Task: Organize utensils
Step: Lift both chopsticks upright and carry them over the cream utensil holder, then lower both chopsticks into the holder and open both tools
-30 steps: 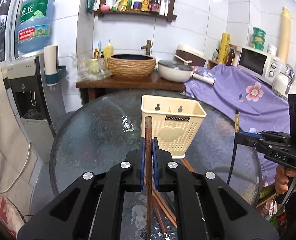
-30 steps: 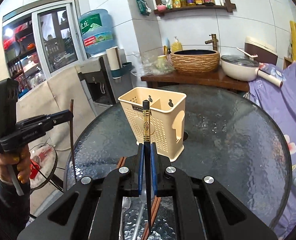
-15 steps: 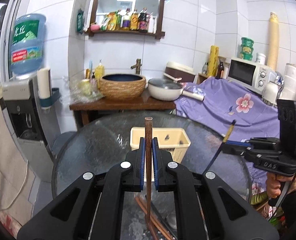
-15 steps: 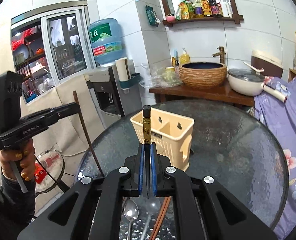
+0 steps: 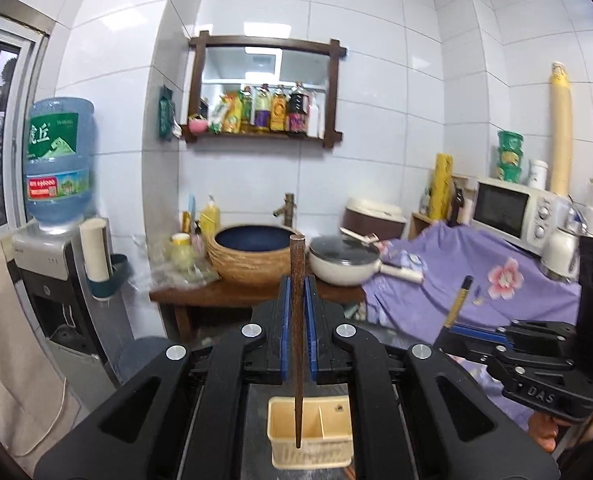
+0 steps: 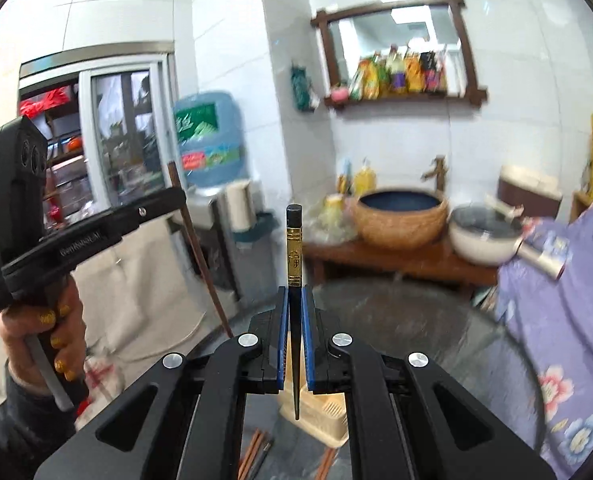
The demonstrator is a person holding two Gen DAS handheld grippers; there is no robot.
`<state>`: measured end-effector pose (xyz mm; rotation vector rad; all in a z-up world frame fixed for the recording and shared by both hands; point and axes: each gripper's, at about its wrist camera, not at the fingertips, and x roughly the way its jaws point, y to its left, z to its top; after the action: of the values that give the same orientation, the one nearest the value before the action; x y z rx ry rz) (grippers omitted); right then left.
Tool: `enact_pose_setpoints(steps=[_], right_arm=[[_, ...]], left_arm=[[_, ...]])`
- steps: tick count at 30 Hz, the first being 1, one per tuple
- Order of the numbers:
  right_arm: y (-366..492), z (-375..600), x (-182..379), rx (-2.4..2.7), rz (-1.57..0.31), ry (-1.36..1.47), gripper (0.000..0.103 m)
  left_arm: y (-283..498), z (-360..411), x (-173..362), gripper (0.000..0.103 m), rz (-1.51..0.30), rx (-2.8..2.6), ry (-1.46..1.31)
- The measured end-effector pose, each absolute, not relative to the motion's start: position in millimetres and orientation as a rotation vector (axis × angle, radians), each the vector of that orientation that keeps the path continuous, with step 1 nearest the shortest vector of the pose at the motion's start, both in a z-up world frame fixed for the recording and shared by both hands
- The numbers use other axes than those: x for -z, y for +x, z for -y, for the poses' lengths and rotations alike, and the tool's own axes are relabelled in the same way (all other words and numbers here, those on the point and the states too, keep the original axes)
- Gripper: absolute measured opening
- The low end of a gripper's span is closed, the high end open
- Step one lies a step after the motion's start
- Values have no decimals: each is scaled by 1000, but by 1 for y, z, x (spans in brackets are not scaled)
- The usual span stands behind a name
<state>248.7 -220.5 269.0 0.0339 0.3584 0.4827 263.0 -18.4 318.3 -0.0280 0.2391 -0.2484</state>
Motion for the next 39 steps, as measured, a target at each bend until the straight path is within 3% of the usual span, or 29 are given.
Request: enact_pose_setpoints(steps=[6,22,39], right_arm=[[273,218,-249,-425,-345,23,6],[302,208,-160,-395,-508,13,6],[306,210,-153,-366,-494,24,10]], left_arm=[[296,25,-304,7,-250,221,-77],[337,40,-182,7,-442,182,-55],[352,40,-145,8,-539,190,-79]])
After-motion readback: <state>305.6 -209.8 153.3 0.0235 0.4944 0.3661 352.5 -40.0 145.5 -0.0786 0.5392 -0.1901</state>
